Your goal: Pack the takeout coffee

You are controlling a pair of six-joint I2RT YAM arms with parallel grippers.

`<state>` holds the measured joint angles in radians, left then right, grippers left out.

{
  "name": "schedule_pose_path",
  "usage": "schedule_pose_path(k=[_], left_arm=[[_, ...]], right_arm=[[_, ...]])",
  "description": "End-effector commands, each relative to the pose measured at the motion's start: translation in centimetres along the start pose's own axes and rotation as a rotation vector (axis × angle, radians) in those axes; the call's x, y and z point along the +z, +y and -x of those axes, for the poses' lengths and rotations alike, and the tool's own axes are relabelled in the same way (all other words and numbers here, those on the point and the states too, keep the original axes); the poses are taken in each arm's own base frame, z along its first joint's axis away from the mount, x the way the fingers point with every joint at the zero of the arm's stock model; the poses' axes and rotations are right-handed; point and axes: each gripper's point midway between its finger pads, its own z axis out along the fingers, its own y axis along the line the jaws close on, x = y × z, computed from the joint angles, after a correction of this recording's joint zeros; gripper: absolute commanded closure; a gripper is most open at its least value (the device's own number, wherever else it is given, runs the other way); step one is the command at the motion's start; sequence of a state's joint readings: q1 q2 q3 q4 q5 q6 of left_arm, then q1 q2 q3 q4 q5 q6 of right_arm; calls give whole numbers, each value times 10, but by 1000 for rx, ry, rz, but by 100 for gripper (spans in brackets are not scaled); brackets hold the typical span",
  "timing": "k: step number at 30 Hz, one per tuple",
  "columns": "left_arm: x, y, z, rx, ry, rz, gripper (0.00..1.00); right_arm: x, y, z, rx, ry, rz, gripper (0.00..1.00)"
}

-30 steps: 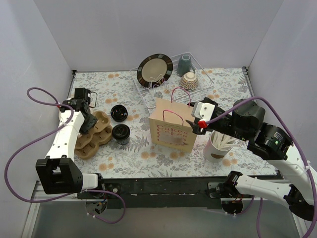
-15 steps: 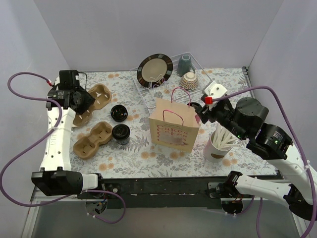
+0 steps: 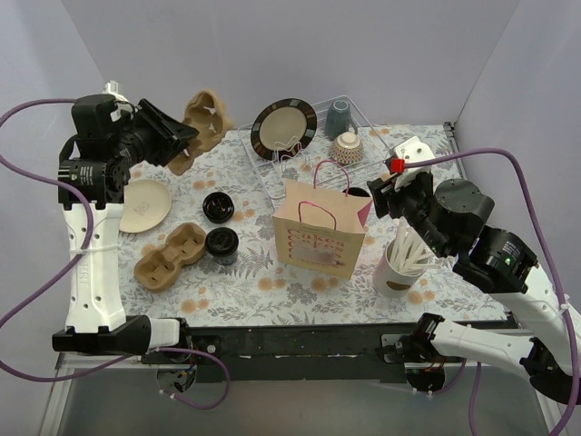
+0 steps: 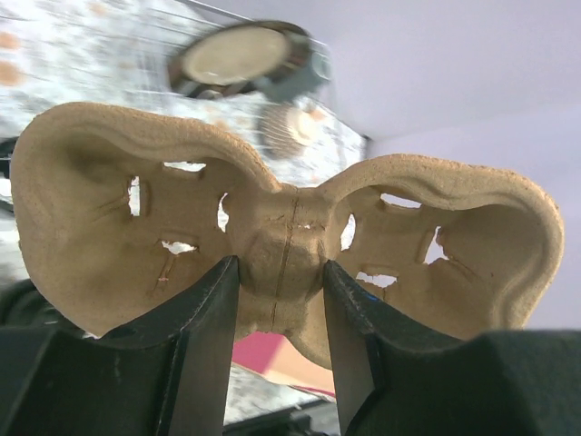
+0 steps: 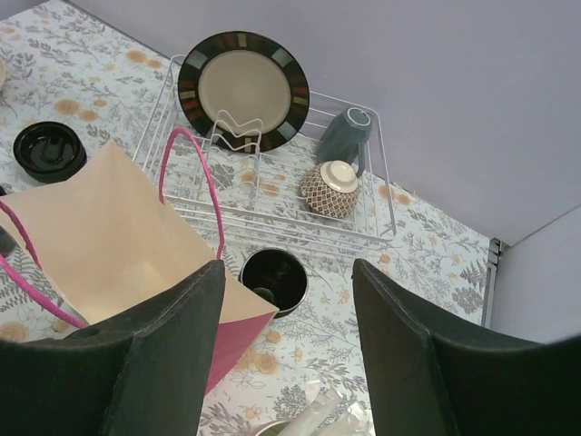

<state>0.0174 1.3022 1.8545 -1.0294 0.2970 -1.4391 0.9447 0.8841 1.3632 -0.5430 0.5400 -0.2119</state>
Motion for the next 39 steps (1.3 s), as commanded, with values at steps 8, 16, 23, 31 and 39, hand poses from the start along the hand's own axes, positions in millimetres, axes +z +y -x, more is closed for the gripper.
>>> schedule_pose_path(k=[8, 16, 23, 31, 39], left_arm=[[-17, -143, -75, -32, 225, -425, 84], [-17, -183, -144, -59, 388, -513, 85], [-18, -180, -183, -102, 495, -499, 86], [-15, -143, -205, -107, 516, -458, 86], [-9, -148, -221, -97, 598, -498, 86]], right_arm=[[-2, -14, 17, 80, -69, -79, 35], [-9, -23, 21, 82, -82, -109, 35], [-16, -30, 15, 87, -72, -136, 35], [-12, -26, 10, 193, -20, -151, 37], [0, -3, -2, 426, 54, -131, 41]])
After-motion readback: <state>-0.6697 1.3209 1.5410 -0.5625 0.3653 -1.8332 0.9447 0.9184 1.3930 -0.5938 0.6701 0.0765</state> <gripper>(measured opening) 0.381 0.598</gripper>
